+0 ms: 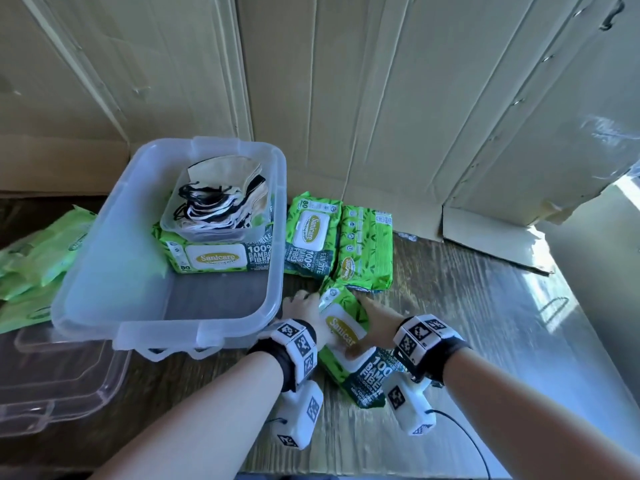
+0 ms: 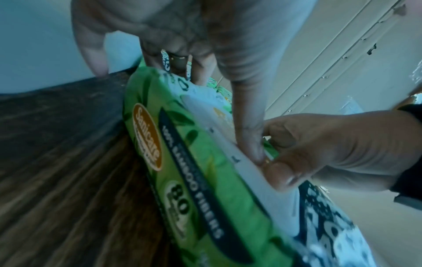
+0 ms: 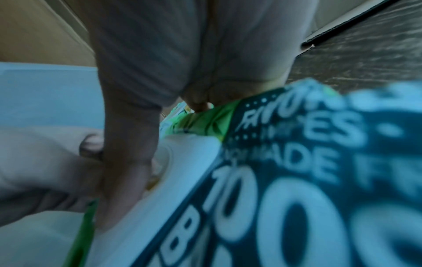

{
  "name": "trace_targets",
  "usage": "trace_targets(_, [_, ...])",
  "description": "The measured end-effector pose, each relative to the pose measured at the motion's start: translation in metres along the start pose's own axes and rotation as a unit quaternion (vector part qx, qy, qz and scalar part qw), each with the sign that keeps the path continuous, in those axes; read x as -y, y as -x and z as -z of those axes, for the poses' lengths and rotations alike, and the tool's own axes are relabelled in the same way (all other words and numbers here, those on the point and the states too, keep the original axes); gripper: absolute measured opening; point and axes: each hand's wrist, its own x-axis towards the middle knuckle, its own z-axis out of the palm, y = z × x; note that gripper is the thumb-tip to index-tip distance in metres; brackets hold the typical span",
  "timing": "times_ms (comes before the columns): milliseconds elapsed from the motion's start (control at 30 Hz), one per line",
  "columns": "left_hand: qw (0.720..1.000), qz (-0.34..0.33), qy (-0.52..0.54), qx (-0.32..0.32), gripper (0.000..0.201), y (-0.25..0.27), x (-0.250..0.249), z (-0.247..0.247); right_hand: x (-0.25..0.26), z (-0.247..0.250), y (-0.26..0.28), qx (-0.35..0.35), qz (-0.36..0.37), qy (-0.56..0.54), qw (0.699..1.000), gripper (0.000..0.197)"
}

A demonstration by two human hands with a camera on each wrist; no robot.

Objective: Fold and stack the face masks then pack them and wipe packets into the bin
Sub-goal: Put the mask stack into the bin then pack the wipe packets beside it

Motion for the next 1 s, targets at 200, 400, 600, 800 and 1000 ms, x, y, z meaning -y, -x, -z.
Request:
trace_targets(200, [0.995, -0.036, 0.086, -0.026, 0.066, -0.002, -0.01, -0.003, -0.014, -0.004, 0.001, 0.02, 0.006, -0.121, 0.992, 0.054])
trace_targets(400, [0.957, 0.081, 0.201, -0.191, 0.047, -0.016, -0.029, 0.003, -0.043, 0.004, 0.013, 0.027, -0.027, -0.09, 0.995, 0.055])
trace_targets(600, [0.982, 0.072, 0.099, -0.146, 0.056, -0.048, -0.022, 0.013, -0.081, 0.021, 0.03, -0.018, -0.052, -0.093, 0.994, 0.081])
trace_targets(800, [0.968, 0.064, 0.046, -0.237, 0.041, -0.051, -0.024, 0.01, -0.085, 0.039, 0.048, -0.093, -0.029, -0.263, 0.96, 0.053])
trace_targets(1000, [0.92, 0.141, 0.259, -0.257, 0.032, -0.063, -0.03, 0.033, -0.07, 0.05, 0.044, -0.132, 0.027, -0.357, 0.924, 0.052])
